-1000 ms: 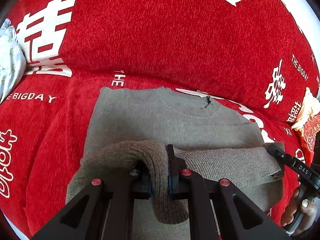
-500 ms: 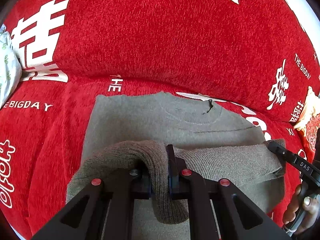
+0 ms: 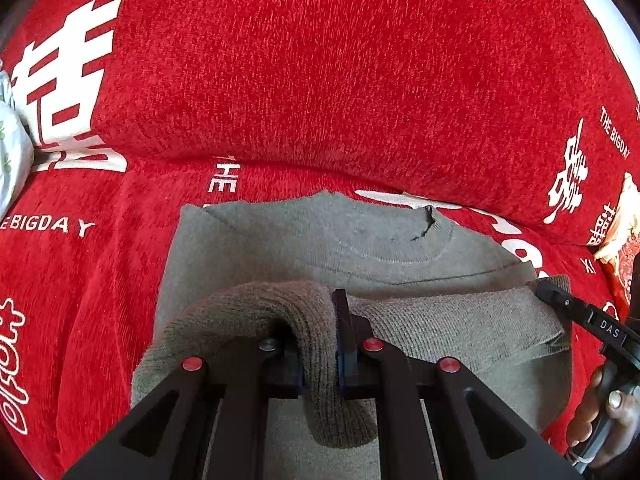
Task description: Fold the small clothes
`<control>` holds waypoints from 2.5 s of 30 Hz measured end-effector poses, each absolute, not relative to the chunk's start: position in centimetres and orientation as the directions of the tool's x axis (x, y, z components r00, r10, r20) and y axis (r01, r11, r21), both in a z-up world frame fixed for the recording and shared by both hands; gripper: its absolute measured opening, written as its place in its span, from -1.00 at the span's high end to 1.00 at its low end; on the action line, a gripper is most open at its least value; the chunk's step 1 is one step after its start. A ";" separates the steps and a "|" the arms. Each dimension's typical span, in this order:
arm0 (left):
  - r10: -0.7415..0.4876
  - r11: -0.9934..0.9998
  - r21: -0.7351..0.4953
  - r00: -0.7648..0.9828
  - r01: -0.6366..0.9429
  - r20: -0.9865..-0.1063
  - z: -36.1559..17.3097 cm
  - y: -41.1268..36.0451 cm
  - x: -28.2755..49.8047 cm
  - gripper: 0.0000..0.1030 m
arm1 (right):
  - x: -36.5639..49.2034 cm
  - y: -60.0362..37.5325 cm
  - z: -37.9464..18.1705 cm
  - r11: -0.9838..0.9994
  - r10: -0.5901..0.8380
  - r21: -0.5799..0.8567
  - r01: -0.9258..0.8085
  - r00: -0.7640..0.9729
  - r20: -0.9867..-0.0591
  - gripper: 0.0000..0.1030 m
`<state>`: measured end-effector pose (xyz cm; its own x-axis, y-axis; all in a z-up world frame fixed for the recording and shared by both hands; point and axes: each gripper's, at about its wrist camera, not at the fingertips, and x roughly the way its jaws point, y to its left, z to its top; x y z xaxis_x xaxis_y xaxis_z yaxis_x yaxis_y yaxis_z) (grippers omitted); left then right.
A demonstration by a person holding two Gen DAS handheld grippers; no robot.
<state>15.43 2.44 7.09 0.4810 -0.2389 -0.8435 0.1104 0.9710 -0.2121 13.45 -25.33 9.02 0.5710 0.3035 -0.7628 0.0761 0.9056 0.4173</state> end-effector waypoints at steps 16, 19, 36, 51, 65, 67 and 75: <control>-0.225 0.974 -0.195 0.448 0.113 -0.865 5.5 1.6 18.6 0.77 | 16.1 -25.9 7.1 0.904 0.307 0.417 0.090 0.541 -0.783 0.74; -0.222 0.975 -0.194 0.437 0.108 -0.872 4.8 1.6 19.1 0.77 | 16.4 -25.9 6.7 0.905 0.307 0.416 0.092 0.536 -0.787 0.74; -0.264 0.964 -0.249 0.370 0.090 -0.891 2.1 2.4 20.6 0.70 | 17.6 -26.0 4.8 0.895 0.324 0.432 0.111 0.502 -0.802 0.61; -0.422 0.898 -0.439 0.345 0.029 -0.838 2.4 4.3 20.2 -0.27 | 16.3 -25.8 6.4 0.879 0.344 0.466 0.100 0.544 -0.765 -0.57; -0.479 0.871 -0.479 0.406 0.111 -0.778 4.5 6.9 17.2 -0.27 | 13.4 -24.8 7.9 0.933 0.332 0.353 -0.067 0.541 -0.773 -0.57; -0.474 0.880 -0.444 0.393 0.170 -0.788 4.6 5.8 16.9 -0.27 | 13.7 -23.7 7.8 0.946 0.315 0.308 -0.104 0.531 -0.787 -0.57; -0.530 0.827 -0.416 0.276 0.378 -0.802 4.4 0.8 16.7 -0.27 | 17.5 -21.4 6.0 0.957 0.289 0.254 -0.139 0.458 -0.840 -0.57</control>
<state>16.70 0.83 4.37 0.2765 -0.5296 -0.8019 0.3783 0.8270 -0.4158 17.54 -21.42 5.99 0.4583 0.2893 -0.8404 -0.1388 0.9572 0.2538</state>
